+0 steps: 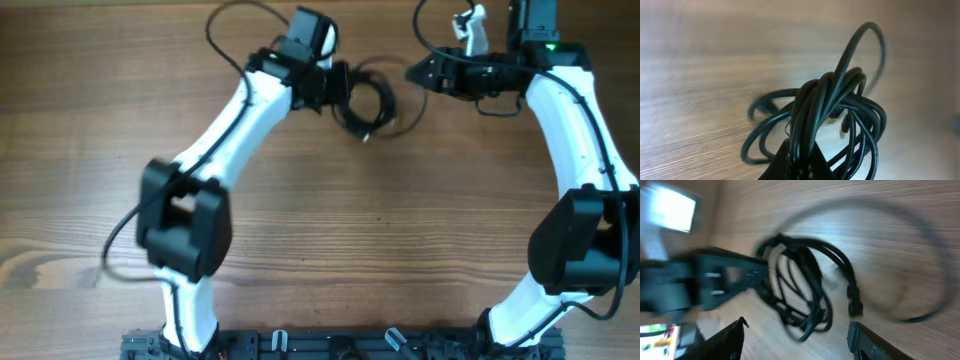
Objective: Untangle cables
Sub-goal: 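Bring the right gripper to the coil and grasp strands beside left gripper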
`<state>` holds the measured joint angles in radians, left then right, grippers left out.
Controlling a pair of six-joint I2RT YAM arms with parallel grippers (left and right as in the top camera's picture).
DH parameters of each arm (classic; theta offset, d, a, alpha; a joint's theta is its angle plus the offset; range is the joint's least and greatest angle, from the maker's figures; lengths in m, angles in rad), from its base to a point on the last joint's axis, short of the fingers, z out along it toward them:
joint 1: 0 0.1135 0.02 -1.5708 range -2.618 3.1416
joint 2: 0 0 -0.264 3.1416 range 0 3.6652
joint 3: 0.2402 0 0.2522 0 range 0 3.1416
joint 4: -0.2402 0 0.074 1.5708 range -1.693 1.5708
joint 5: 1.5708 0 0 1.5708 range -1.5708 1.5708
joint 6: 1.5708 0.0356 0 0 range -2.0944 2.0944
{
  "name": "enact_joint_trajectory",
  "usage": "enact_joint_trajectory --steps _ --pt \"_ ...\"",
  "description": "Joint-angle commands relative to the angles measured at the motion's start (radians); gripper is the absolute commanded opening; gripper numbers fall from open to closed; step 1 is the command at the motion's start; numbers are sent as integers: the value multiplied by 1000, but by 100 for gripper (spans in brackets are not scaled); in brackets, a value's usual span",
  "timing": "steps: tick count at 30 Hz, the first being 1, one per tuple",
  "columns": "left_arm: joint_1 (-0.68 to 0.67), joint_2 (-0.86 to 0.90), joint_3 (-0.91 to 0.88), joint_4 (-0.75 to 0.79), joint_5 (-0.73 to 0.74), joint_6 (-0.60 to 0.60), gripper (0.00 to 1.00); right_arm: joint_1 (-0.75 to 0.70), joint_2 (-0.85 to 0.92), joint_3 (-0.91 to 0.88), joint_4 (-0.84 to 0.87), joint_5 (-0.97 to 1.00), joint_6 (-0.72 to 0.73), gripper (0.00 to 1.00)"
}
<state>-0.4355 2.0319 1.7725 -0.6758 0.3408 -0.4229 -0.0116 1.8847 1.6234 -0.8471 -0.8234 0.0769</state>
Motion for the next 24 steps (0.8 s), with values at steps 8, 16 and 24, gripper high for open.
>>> enact_joint_trajectory --steps 8,16,24 --pt "8 -113 31 7 96 23 4 83 -4 -1 69 -114 90 63" --pt "8 -113 31 5 96 23 4 71 -28 0 155 -114 215 56" --pt "8 -113 31 -17 71 -11 4 68 -135 14 180 133 360 56"
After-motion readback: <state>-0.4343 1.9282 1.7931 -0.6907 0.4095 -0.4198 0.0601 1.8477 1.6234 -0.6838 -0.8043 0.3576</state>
